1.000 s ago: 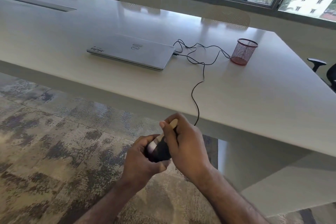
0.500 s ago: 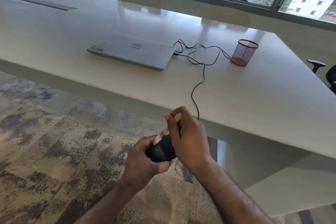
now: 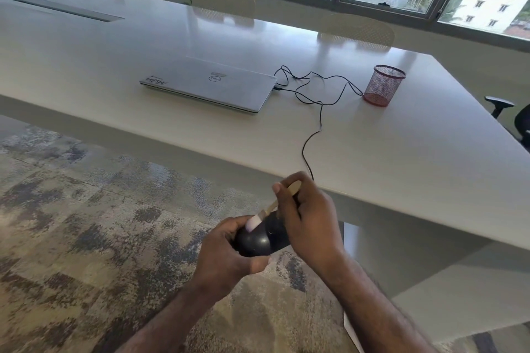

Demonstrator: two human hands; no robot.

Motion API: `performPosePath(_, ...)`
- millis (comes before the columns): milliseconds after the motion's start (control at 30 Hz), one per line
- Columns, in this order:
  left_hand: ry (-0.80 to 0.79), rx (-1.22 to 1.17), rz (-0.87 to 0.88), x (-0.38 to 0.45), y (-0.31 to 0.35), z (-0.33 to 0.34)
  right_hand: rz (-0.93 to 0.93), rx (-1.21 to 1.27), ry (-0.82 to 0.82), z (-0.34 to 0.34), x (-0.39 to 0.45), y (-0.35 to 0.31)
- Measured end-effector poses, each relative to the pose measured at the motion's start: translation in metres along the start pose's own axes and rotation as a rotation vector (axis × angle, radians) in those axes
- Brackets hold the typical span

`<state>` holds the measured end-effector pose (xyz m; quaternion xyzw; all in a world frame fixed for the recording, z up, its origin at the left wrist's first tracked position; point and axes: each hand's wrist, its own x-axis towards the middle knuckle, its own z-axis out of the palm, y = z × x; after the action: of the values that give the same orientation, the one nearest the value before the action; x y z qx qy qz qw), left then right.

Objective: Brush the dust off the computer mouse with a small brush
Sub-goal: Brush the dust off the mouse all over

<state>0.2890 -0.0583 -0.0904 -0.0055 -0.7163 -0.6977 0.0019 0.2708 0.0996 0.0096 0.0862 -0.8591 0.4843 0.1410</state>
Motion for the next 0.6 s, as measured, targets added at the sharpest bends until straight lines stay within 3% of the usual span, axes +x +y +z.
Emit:
performPosePath(167,0.006,0.000,-0.001,-0.001,-0.001,-0.001,-0.021,0.058,0.077,-0.007,-0.002,0.000)
performPosePath(267,0.008,-0.005,0.004,0.000,0.002,-0.002,-0.007,0.170,-0.081,-0.008,-0.012,-0.004)
performPosePath(367,-0.008,0.025,0.026,0.000,0.004,-0.003,-0.001,0.121,-0.183,-0.008,-0.014,-0.004)
performPosePath(600,-0.018,0.071,0.031,-0.003,0.003,-0.005,-0.031,0.038,0.064,-0.015,-0.003,0.004)
